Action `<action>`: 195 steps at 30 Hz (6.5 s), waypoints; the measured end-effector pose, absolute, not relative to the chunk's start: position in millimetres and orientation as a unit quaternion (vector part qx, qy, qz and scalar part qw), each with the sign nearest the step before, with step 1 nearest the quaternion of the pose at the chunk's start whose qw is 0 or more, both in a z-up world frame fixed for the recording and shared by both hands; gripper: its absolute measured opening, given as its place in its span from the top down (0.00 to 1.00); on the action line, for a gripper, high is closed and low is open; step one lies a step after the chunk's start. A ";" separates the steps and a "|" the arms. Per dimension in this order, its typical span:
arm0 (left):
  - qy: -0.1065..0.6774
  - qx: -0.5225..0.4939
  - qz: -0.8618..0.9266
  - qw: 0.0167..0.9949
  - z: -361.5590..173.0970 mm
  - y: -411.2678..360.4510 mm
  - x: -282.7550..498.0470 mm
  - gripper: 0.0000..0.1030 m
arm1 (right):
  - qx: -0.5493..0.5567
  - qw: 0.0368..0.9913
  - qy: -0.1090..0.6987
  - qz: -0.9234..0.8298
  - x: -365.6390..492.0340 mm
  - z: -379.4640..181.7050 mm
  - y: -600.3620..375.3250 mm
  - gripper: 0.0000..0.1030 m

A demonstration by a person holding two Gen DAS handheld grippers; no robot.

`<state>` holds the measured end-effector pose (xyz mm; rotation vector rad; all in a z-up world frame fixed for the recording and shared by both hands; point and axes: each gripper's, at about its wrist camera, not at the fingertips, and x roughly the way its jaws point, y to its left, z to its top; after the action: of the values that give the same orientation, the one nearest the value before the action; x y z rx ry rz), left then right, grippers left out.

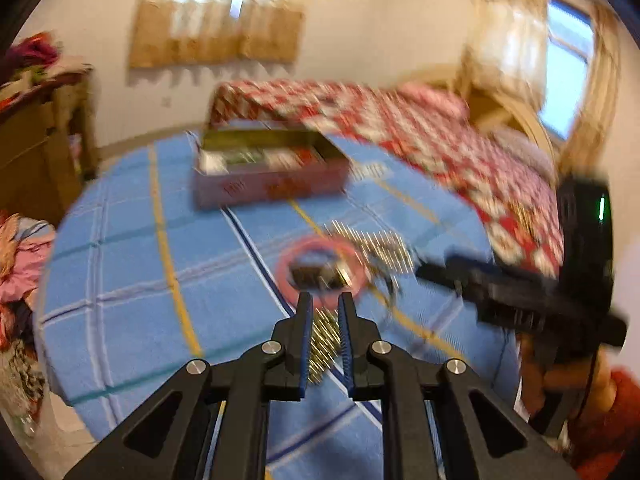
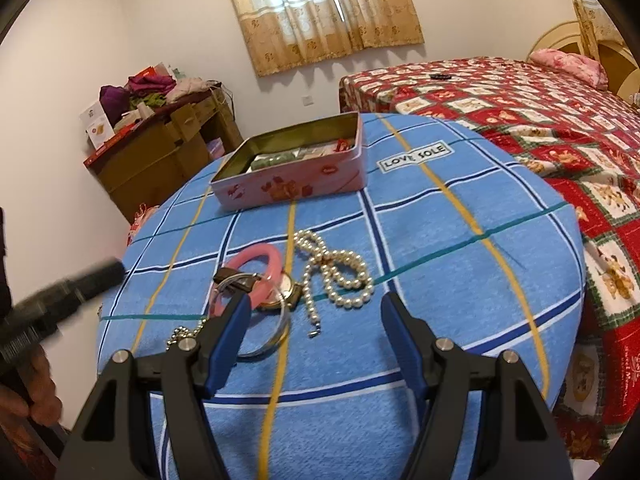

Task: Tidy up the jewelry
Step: 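Grasp the silver bead chain with the left gripper and lift it, then hold the bead chain with the left gripper while the right gripper grasps the silver hoop bangle, then lower the bead chain and hoop bangle into the pink tin and release both, then grasp the pink bangle with the left gripper while the right gripper grasps the pearl necklace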

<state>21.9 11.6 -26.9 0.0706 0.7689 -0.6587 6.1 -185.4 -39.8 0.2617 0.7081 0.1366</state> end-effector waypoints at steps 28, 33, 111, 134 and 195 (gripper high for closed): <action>0.284 -0.052 -0.288 0.913 4.4 55.2 21.8 0.87 | 0.124 0.917 0.364 0.103 8.3 -45.2 -175.0 0.50; 0.279 -0.051 -0.284 0.916 8.1 55.5 22.9 0.87 | 0.114 0.909 0.380 0.126 18.0 -48.2 -153.4 0.26; 0.252 -0.058 -0.300 0.918 10.5 7.1 193.1 0.87 | 0.065 0.957 0.273 0.076 176.6 10.7 -175.3 0.31; 0.324 -0.010 -0.211 0.922 -37.1 -13.5 262.8 0.66 | 0.085 0.942 0.315 0.079 223.8 -25.5 -177.5 0.23; 0.358 -0.022 -0.193 0.913 -48.5 28.8 48.9 0.45 | 0.115 0.913 0.389 0.047 56.6 -49.2 -193.1 0.58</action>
<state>48.9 28.8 -48.5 -0.0458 0.7384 -0.3978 56.6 -193.1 -49.2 0.2378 0.8021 0.0977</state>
